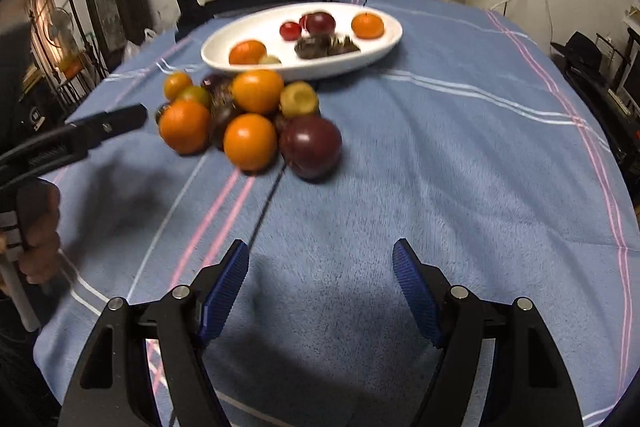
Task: Organize fruits
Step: 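Open both tools over the plate and pull them back from it, then grasp a dark red plum with the right tool while the left tool reaches a tangerine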
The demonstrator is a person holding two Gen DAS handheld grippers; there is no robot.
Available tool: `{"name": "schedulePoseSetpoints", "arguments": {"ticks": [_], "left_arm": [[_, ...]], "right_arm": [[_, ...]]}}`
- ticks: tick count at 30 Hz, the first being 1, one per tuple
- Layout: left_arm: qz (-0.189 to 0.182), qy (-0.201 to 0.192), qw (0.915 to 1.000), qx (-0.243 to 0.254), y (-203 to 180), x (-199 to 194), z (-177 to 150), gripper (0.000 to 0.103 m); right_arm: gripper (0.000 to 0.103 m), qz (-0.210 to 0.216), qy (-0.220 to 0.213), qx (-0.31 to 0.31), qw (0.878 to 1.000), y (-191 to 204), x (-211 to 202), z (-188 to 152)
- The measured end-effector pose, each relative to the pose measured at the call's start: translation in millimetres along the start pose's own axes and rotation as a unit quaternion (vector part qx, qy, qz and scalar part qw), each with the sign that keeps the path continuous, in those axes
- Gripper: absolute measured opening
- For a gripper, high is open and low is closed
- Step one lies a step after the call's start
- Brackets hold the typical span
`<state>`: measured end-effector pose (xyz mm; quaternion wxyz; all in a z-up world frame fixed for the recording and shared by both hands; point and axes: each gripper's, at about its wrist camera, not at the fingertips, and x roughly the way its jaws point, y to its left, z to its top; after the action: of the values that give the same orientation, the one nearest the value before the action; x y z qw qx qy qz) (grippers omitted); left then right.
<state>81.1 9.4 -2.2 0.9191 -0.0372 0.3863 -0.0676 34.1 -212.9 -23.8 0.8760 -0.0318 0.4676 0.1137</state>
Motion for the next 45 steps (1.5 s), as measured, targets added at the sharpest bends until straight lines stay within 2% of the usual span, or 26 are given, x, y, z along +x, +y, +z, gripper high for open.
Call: {"name": "schedulePoseSetpoints", "arguments": {"ticks": [6,10,19,22,23,24,26,33,36,41,45], "left_arm": [[0.004,0.007,1.0,-0.003,1,3,0,0.094],[0.002,0.004,1.0,-0.001,1,1,0,0.094],[0.002,0.02,0.9996,-0.019,9,6,0,0.094],[0.002,0.018,0.9998,-0.01,7,5,-1,0.094],[0.002,0.018,0.9998,-0.006,5,5,-1,0.094],[0.002,0.018,0.9998,-0.003,4,5,-1,0.094],[0.002,0.021,0.9998,0.002,2,6,-2,0.094],[-0.012,0.03,0.9993,0.021,-5,6,-6,0.094],[-0.011,0.045,0.9984,0.032,-6,8,-11,0.094],[-0.019,0.068,0.9971,0.028,-4,16,-15,0.094],[-0.015,0.086,0.9952,0.043,-9,24,-19,0.082]], "right_arm": [[0.077,-0.007,0.011,-0.012,1.0,4,7,4],[0.077,-0.028,0.016,-0.022,0.999,7,15,13],[0.075,-0.039,0.028,-0.038,0.998,10,37,47],[0.068,-0.035,0.028,-0.042,0.998,13,41,55],[0.061,-0.03,0.028,-0.041,0.998,14,41,56],[0.048,-0.025,0.027,-0.039,0.999,14,41,57],[0.038,-0.025,0.016,-0.035,0.999,14,38,55],[0.038,0.011,-0.001,0.01,1.0,-4,30,49],[0.038,0.018,0.002,0.028,0.999,-12,30,48],[0.038,0.017,-0.011,0.021,1.0,-7,23,47],[0.038,0.022,-0.031,0.017,0.999,-5,13,46]]}}
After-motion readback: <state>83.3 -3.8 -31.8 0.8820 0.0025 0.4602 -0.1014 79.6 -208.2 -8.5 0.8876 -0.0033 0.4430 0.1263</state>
